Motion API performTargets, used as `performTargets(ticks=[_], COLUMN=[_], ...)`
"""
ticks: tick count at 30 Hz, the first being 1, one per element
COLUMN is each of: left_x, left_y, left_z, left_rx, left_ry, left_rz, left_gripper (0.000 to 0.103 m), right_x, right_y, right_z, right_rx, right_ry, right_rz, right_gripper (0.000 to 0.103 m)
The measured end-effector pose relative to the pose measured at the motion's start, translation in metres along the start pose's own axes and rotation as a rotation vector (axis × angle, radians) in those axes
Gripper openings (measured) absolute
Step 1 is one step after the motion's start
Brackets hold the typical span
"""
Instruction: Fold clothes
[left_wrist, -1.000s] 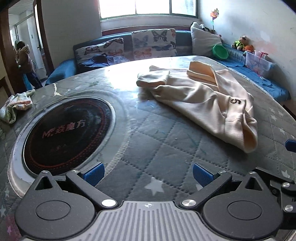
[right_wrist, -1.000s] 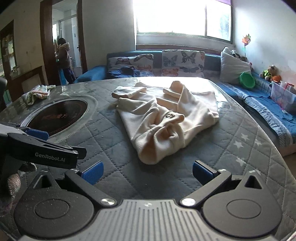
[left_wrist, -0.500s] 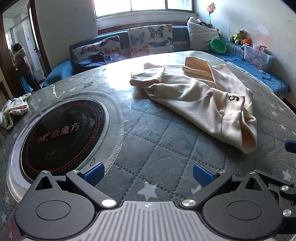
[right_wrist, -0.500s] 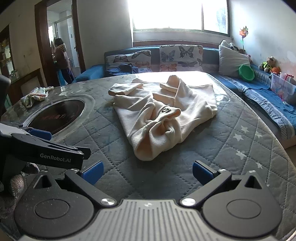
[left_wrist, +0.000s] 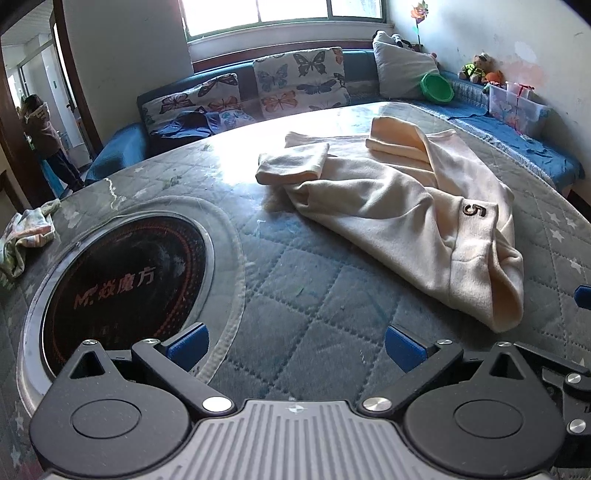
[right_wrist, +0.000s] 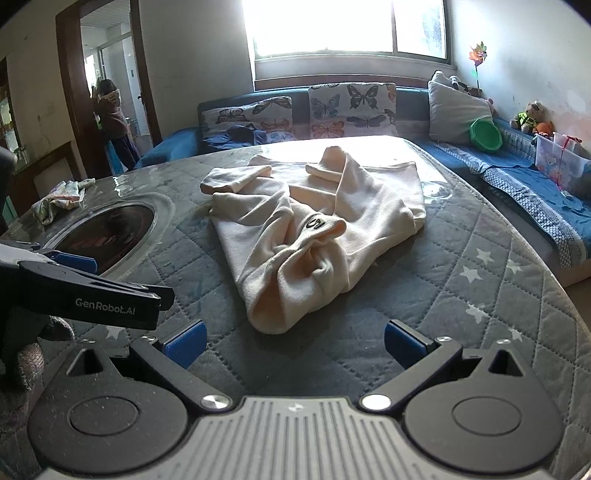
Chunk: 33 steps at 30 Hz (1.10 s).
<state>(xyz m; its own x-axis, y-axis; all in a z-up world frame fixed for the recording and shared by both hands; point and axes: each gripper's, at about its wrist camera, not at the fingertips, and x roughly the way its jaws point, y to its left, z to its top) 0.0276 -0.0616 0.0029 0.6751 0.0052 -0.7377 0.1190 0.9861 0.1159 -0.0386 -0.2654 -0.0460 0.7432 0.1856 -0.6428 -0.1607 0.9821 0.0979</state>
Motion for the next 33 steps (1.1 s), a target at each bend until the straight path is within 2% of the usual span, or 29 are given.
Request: performTargets(ticks=[21, 28, 33], left_x=[0.017, 0.029, 0.038], left_y=[-0.024, -0.029, -0.030], left_z=[0.055, 0.076, 0.098], left_rx=[0.035, 0.023, -0.009], left_ry=[-0.019, -0.008, 0.001], left_rz=[-0.027, -0.075, -0.113], left_gripper=[0.103, 0.092, 0.090], right_x=[0.013, 0.017, 0.019], right_y=[-0.014, -0.019, -0.023], right_z=[0.016, 0.020, 0.021], right_rx=[0.014, 0.021, 0.031], right_ry=[-0.017, -0.021, -0.022], right_rz=[0.009, 0.006, 0.000], right_gripper=[0.103, 0.103, 0.103])
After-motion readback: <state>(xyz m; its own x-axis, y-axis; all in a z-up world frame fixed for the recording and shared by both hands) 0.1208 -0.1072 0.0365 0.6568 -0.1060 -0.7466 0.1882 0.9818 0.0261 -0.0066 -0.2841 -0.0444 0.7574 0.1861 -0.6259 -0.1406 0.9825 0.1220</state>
